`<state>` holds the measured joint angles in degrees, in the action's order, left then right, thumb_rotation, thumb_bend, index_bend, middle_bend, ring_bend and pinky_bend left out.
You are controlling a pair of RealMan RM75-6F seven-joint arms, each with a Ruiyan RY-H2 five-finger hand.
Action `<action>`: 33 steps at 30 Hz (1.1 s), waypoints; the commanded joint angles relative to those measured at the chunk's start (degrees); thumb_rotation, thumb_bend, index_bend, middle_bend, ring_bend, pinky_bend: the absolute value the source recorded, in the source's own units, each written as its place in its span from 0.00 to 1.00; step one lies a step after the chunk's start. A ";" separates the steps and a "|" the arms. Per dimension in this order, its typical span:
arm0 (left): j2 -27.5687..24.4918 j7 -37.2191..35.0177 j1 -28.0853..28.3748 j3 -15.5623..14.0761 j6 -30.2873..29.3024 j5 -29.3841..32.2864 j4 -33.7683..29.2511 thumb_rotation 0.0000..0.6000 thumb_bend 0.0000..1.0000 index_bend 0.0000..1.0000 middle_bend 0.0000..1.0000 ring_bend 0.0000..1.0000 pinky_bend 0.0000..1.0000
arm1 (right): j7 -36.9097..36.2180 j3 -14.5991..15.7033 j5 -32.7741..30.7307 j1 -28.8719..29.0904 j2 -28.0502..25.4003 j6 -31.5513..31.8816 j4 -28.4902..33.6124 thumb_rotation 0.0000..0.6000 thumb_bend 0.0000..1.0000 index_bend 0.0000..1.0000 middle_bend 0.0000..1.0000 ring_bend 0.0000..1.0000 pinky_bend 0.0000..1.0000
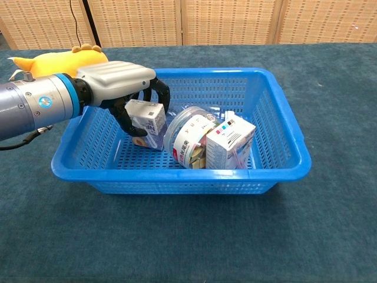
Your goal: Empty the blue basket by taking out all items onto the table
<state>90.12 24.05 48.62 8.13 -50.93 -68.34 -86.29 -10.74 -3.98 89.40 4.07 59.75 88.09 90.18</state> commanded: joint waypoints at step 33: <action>-19.58 -19.06 -8.39 2.90 -9.06 -5.38 -1.10 1.00 0.35 0.62 0.46 0.48 0.51 | 0.67 0.53 0.87 -0.18 -0.06 0.31 0.89 1.00 0.00 0.00 0.00 0.00 0.00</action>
<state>70.60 5.84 41.21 11.88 -61.13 -75.63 -90.49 -10.07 -3.45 90.27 3.89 59.69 88.41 91.06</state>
